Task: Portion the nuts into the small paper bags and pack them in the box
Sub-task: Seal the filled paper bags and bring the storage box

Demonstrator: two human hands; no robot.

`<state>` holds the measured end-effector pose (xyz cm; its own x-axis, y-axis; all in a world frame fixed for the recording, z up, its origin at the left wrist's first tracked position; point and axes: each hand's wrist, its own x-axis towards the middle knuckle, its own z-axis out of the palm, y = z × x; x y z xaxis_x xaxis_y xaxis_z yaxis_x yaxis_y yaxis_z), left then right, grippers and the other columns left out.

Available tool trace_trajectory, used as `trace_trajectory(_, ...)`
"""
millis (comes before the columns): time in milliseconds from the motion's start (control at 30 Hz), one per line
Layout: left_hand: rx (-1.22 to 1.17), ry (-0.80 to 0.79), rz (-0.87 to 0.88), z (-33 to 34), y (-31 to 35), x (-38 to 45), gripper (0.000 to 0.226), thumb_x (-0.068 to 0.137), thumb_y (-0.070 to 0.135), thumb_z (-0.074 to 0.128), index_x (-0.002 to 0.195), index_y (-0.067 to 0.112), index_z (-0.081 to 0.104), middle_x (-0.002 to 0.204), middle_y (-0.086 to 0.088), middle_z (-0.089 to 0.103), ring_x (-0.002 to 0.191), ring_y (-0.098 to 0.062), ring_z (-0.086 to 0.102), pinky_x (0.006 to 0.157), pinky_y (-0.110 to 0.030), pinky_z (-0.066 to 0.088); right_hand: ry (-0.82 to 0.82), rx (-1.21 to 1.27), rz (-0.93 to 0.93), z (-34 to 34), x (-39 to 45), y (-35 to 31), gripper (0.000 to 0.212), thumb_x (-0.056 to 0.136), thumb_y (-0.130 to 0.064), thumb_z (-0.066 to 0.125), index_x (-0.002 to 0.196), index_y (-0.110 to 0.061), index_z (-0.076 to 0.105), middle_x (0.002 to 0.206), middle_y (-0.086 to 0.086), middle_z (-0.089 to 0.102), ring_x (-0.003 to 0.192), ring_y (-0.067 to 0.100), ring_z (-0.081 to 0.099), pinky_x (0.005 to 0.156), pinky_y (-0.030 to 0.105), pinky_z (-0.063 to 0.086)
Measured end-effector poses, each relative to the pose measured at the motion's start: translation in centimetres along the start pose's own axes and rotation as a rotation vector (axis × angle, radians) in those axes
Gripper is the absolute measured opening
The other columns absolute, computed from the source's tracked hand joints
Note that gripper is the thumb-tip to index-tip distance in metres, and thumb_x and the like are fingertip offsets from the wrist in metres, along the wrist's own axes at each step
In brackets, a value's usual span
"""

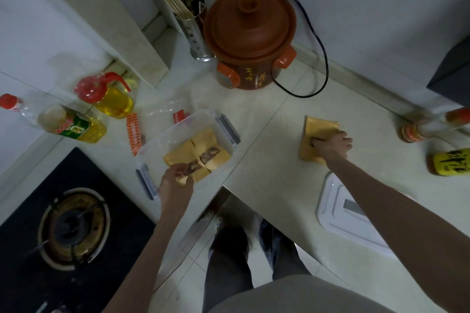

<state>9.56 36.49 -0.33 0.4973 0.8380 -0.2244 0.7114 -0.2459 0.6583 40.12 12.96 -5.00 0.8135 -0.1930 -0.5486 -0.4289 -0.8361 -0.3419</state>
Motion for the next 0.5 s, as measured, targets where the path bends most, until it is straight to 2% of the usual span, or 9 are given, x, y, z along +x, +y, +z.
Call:
trace_trajectory(167,-0.048,0.078,0.012,0.9,-0.3,-0.5,0.034,0.077,-0.006,0.067,0.106,0.011,0.064,0.100,-0.002,0.069,0.094,-0.020,0.064,0.087,-0.039,0.052,0.019,-0.064,0.020,1.0,-0.1,-0.1,0.073,0.072,-0.018,0.074,0.130,0.002,0.034,0.135,0.022,0.032,0.122,0.040,0.037,0.098,0.048,0.039)
trace_trajectory(300,-0.056,0.121,0.000,1.1,-0.1,-0.9,0.034,0.076,-0.004,0.069,0.104,0.015,0.065,0.097,0.004,0.069,0.091,-0.016,0.064,0.085,-0.033,0.053,0.045,0.064,-0.174,0.0,-1.7,-1.4,0.056,0.074,-0.014,0.072,0.120,-0.001,0.042,0.119,0.024,0.053,0.106,0.043,0.055,0.085,0.047,0.047)
trace_trajectory(400,-0.049,0.143,-0.001,1.2,0.0,-1.3,0.035,0.075,-0.006,0.068,0.103,0.015,0.065,0.095,0.004,0.070,0.086,-0.013,0.062,0.081,-0.037,0.055,0.044,0.330,-0.383,-1.4,-4.8,-5.0,0.050,0.073,-0.014,0.072,0.113,-0.007,0.045,0.097,0.008,0.057,0.094,0.035,0.058,0.069,0.039,0.046)
trace_trajectory(500,-0.023,0.154,0.029,1.5,0.1,-2.0,0.034,0.074,-0.008,0.067,0.101,0.012,0.066,0.093,0.001,0.071,0.084,-0.019,0.065,0.078,-0.045,0.055,-0.138,0.491,-0.646,-1.8,-9.8,-9.2,0.050,0.073,-0.015,0.072,0.115,-0.018,0.044,0.091,-0.017,0.053,0.089,0.009,0.058,0.064,0.023,0.045)
